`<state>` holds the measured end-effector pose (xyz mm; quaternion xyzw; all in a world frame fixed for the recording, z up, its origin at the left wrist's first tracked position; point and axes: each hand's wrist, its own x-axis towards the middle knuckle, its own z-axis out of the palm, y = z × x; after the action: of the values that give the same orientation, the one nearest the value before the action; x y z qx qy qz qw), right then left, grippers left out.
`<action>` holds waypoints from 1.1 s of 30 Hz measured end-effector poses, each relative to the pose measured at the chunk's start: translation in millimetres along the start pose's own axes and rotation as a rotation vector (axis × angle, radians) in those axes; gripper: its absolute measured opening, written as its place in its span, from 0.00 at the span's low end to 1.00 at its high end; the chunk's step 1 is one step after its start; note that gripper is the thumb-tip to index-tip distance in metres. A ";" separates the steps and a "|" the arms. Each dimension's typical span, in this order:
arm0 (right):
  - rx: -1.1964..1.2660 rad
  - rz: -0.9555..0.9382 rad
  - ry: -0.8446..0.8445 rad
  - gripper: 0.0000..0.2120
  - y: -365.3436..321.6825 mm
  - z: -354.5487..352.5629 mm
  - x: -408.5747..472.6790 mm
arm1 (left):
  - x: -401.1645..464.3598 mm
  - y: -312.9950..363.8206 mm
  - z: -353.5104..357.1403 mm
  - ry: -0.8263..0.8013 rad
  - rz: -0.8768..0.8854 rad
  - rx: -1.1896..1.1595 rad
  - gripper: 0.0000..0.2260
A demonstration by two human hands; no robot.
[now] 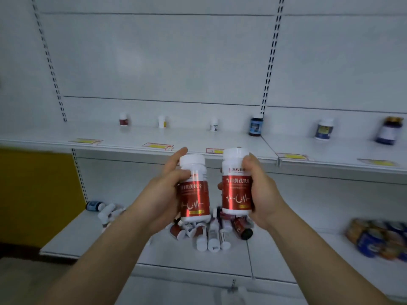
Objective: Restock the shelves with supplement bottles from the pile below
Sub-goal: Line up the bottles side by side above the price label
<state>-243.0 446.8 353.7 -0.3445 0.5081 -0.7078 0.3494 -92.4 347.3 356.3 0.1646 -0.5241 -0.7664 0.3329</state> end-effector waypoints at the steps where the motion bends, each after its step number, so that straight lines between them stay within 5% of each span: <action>1: -0.030 -0.037 0.022 0.09 -8.2 -7.3 -4.4 | 0.3 -2.2 10.0 -0.012 0.004 -0.001 0.20; 8: -0.135 -0.196 0.200 0.08 -66.4 -101.3 -38.8 | 15.7 -31.2 127.0 -0.133 0.038 0.070 0.12; 17: -0.360 -0.305 0.570 0.06 -156.3 -328.0 -143.6 | 36.3 -126.6 383.1 -0.495 -0.057 -0.011 0.19; 22: -0.385 -0.318 0.782 0.12 -200.7 -445.9 -214.0 | 30.8 -186.6 522.0 -0.725 -0.130 -0.030 0.32; 33: -0.416 -0.331 1.131 0.05 -237.9 -641.0 -266.5 | 71.5 -293.5 719.4 -0.975 -0.226 -0.047 0.33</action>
<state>-679.6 1035.5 389.0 -0.0515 0.6815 -0.7117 -0.1624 -675.9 864.7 380.4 -0.1648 -0.5803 -0.7969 -0.0323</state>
